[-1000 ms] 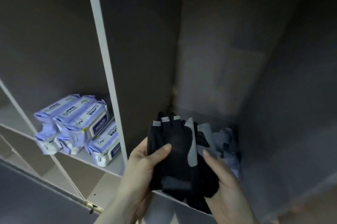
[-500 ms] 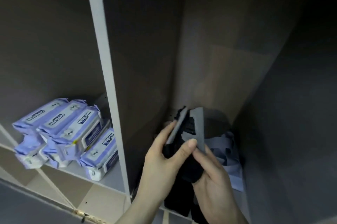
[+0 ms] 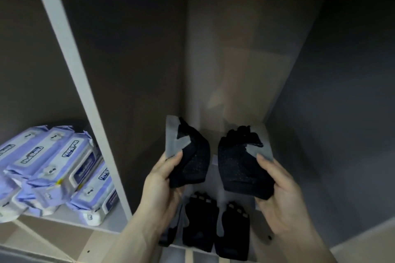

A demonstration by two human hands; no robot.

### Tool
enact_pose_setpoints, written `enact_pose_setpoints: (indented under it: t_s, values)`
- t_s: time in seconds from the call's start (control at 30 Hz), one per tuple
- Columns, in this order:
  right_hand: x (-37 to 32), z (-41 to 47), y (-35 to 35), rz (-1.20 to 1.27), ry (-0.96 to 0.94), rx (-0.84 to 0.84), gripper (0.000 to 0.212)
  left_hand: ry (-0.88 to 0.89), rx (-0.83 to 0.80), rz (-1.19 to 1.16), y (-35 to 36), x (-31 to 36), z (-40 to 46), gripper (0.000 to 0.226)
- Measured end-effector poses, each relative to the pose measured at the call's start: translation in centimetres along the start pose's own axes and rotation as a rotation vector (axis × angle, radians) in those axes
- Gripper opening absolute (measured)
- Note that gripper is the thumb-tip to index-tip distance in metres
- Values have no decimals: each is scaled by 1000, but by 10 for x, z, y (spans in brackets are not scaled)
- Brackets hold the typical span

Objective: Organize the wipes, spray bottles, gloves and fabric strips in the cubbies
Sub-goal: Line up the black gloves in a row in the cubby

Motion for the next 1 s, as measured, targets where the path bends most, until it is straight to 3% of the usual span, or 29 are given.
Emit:
enact_pose_setpoints:
  t_s: [0.27,0.47,0.6,0.83,0.93,1.0]
  values:
    - [7,-3,1,-17,-13,44,50,-93,-98,47,9,-9,-6,37]
    - [5,-8,2,-58,-59,66,38,-43,-88,181,8,-6,-12,46]
    - [11,-11,15,-43,-18,5,38,-74,-166,246,20,-16,-17,46]
    - [33,-18,34,187,43,-129,45,-124,-333,224,24,-36,-20,50]
    - [52,-15,32,73,18,-139,41,-102,-371,251,25,-41,-19,57]
    - [60,-15,27,-195,-32,-108,46,-74,-319,393,25,-44,-20,51]
Point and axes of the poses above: each hand's wrist, its own z-axis towards the middle knuckle, its own y-axis out of the palm, x = y × z, the point moved 2 cm from there along z, towards the middle knuckle, and after that the axes turned 5 degrees about -x, right-handed, at the moved point
